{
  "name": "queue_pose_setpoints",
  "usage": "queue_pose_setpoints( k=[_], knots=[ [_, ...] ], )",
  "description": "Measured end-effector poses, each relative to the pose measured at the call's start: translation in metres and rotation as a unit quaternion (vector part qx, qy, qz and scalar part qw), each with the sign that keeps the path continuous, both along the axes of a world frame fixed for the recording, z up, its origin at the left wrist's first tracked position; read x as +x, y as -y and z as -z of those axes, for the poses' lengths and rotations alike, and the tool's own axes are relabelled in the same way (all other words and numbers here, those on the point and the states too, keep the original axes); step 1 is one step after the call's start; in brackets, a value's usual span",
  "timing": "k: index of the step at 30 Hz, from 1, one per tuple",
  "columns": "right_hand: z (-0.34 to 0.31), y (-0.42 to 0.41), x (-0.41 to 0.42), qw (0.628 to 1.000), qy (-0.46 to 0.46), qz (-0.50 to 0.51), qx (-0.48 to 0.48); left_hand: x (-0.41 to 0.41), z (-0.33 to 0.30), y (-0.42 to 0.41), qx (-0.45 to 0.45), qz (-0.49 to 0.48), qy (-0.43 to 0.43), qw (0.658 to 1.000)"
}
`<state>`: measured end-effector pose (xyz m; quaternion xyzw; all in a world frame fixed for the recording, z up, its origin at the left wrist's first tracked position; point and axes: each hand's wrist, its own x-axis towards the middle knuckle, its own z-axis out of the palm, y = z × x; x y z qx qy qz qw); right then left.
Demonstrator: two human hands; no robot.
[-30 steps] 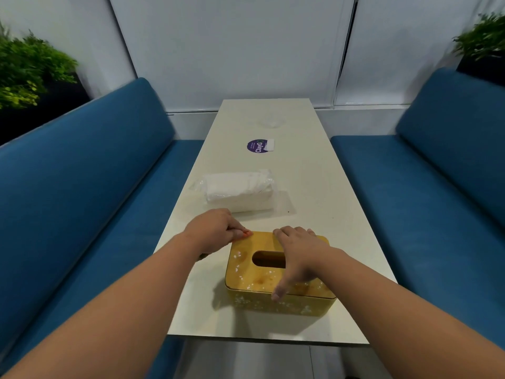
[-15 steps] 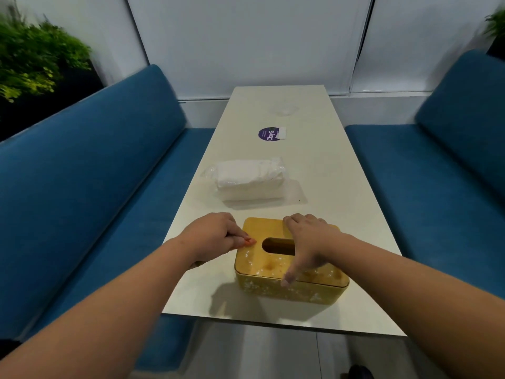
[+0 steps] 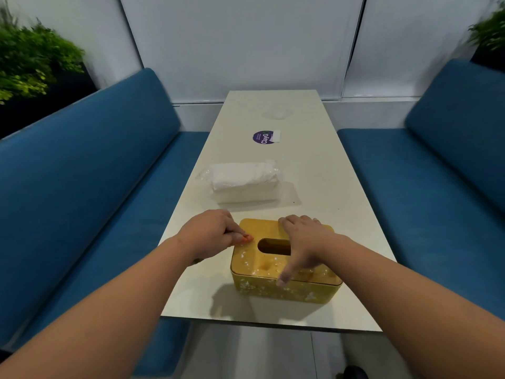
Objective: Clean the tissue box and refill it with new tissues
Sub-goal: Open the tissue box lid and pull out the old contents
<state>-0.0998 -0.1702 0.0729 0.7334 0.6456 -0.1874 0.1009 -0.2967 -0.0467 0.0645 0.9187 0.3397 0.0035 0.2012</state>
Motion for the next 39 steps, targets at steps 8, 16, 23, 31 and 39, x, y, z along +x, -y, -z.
queue_pose_setpoints(
  k=[8,16,23,31,39],
  knots=[
    [0.0,-0.001,0.0,1.0,-0.002,-0.001,-0.005,0.018,0.002,0.002,0.016,0.015,-0.011,1.0],
    [0.002,-0.001,0.001,1.0,-0.002,0.002,-0.004,0.016,0.002,0.0,0.02,0.001,-0.01,1.0],
    [0.001,0.0,0.0,1.0,-0.001,0.0,-0.005,-0.003,0.004,0.015,0.005,0.049,0.001,0.999],
    [0.002,-0.001,0.0,1.0,-0.002,0.0,-0.003,-0.013,0.009,0.027,0.05,0.069,-0.007,0.996],
    [0.001,-0.001,0.0,1.0,-0.001,0.001,-0.003,-0.025,0.018,0.028,0.065,0.069,0.007,0.995]
  ],
)
